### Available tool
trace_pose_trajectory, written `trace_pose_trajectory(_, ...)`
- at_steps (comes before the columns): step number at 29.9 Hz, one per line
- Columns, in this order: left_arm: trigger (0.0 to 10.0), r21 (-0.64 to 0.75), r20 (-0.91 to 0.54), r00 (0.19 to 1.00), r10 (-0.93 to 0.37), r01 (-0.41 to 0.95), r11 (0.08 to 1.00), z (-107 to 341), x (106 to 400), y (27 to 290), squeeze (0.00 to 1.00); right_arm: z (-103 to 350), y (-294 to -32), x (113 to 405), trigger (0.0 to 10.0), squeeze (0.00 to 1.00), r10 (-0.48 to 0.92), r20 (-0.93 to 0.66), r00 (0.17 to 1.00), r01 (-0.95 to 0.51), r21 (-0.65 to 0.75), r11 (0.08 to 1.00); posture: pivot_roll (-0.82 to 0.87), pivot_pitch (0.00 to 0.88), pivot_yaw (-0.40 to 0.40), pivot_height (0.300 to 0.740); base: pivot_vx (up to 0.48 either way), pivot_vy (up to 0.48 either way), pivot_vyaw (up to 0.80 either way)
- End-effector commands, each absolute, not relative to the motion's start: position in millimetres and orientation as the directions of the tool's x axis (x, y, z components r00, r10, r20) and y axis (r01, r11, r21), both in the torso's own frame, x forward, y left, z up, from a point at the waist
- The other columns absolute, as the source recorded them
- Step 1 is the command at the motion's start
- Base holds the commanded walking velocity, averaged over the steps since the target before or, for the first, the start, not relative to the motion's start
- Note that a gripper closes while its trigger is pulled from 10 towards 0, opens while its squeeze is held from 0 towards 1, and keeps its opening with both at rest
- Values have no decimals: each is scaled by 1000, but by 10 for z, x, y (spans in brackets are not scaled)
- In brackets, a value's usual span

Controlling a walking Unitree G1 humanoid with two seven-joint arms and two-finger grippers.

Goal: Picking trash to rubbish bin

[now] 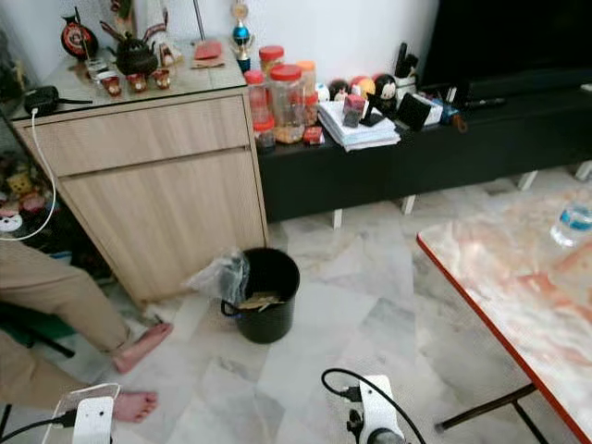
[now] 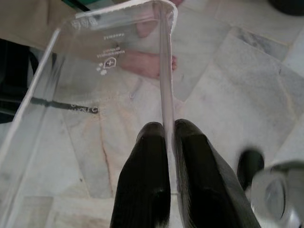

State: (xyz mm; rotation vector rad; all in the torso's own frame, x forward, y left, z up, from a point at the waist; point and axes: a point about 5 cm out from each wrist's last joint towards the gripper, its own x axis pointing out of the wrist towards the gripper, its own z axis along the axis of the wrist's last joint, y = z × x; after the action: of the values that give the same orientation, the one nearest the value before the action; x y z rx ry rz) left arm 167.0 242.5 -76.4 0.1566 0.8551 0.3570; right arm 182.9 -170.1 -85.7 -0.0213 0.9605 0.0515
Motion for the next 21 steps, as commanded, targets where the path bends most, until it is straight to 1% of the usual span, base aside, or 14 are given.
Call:
trace_pose_trajectory(1,10000,307,-709,585,394,-247,919,-756,1621,2535,0,-840,-1604,1874,10000,0,58,-807,588,-52,33,998,69,41,39,740,382,0,0)
trace_pose_trajectory(13,10000,317,-715,580,390,-227,921,-765,1574,2573,0,-860,-1607,1827,10000,0,51,-807,589,-26,44,999,54,59,60,740,378,0,0)
trace_pose_trajectory(21,10000,320,-710,589,387,-220,922,-749,1612,2574,0,-866,-1645,1806,10000,0,40,-805,592,-7,44,999,43,61,69,740,377,0,0)
